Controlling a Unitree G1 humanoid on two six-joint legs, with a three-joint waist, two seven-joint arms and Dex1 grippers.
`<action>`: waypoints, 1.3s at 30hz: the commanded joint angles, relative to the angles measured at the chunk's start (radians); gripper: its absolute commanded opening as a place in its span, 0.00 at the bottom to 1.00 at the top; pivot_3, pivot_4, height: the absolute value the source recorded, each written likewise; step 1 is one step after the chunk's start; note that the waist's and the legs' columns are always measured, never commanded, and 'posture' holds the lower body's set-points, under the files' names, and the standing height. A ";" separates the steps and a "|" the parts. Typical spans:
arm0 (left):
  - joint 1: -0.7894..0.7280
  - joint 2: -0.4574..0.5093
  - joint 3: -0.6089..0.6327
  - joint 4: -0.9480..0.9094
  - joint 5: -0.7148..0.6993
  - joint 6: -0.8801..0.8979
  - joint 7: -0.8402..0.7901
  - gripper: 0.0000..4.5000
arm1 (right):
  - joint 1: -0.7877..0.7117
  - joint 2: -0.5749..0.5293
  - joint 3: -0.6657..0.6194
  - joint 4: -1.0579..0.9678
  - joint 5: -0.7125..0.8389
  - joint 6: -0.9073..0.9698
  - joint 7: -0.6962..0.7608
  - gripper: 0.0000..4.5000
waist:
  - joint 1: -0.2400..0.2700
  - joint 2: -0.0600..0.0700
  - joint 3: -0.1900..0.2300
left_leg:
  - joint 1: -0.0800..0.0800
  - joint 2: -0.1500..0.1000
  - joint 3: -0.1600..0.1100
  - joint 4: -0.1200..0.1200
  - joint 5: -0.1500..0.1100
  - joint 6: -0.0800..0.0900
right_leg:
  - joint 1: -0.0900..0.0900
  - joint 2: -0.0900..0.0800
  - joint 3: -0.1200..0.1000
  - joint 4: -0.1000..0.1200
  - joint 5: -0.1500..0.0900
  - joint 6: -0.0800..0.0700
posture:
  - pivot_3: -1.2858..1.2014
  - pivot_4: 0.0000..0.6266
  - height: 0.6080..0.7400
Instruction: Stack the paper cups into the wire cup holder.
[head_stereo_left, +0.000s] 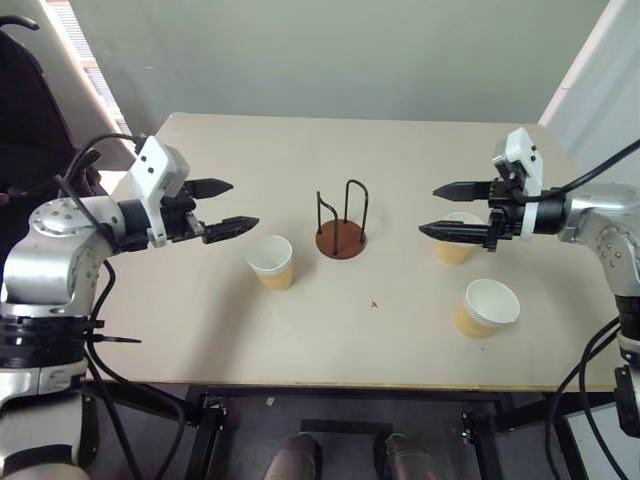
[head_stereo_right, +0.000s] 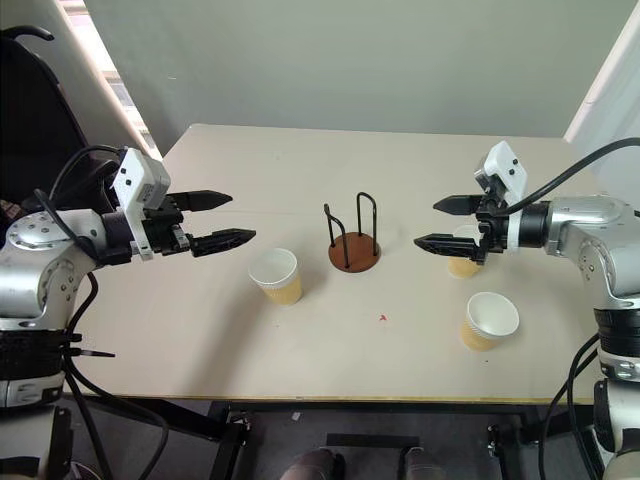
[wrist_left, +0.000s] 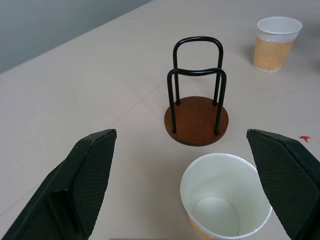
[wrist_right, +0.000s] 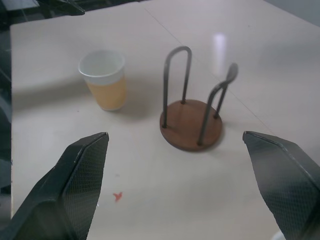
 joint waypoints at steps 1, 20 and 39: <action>-0.043 -0.025 -0.004 0.019 0.004 -0.037 -0.004 1.00 | -0.014 -0.026 -0.054 -0.050 0.022 0.011 -0.012 0.99 | 0.000 0.000 0.000 | 0.000 0.000 0.000 0.000 0.000 0.000 | 0.000 0.000 0.000 0.000 0.000 0.000 | 0.52 0.24 1.00; -0.192 -0.260 -0.210 0.091 0.091 0.027 0.058 1.00 | 0.076 -0.142 -0.183 -0.187 0.100 0.149 -0.088 0.99 | 0.011 -0.001 0.000 | -0.001 0.000 0.001 0.002 0.001 -0.001 | 0.001 0.000 0.001 -0.001 0.005 0.009 | 0.52 0.24 1.00; -0.297 -0.407 -0.271 0.302 0.214 -0.033 0.083 1.00 | 0.087 -0.158 -0.192 -0.205 0.120 0.146 -0.124 0.99 | 0.014 -0.001 0.001 | -0.003 0.000 0.003 0.004 0.003 0.000 | 0.001 0.000 0.001 -0.002 0.007 0.014 | 0.52 0.24 1.00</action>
